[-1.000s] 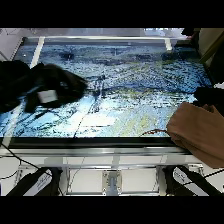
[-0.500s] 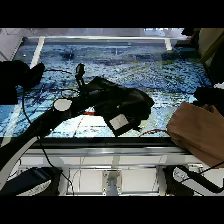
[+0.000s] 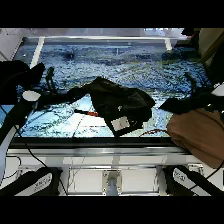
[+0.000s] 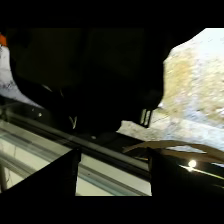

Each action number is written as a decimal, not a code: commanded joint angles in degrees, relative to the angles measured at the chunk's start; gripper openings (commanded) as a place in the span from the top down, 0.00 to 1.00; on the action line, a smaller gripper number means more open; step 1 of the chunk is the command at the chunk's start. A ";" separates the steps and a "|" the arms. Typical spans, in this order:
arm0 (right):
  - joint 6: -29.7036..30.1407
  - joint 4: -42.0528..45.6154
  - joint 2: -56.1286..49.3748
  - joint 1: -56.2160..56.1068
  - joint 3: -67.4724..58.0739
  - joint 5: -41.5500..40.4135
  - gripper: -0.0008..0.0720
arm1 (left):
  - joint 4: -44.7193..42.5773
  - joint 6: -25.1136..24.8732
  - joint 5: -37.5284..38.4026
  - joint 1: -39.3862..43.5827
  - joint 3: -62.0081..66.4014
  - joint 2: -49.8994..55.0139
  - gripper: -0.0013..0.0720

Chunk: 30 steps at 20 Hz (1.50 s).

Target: Fold the clothes and pants, and hang the long-sleeved shirts on hangers.

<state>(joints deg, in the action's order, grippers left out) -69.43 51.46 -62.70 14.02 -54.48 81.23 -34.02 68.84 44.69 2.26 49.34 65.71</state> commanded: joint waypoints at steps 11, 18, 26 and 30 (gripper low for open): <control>-25.51 -18.95 7.89 -48.13 28.70 -46.95 0.36 | 1.14 -6.58 3.82 -5.84 28.68 32.63 0.32; -35.28 -16.92 7.89 -53.11 29.70 -51.89 0.36 | -0.59 -2.71 13.22 -7.50 36.44 42.40 0.32; -41.46 -17.31 2.64 -55.04 30.45 -56.65 0.35 | -4.57 -5.20 13.05 -7.37 36.44 43.60 0.32; -46.64 -18.62 -0.66 -59.84 30.45 -63.60 0.35 | -5.16 -5.20 13.53 -7.85 36.44 43.60 0.32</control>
<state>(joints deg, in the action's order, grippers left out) -111.66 33.50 -61.14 -43.20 -24.10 22.87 -38.50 63.86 57.84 -5.39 85.71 109.21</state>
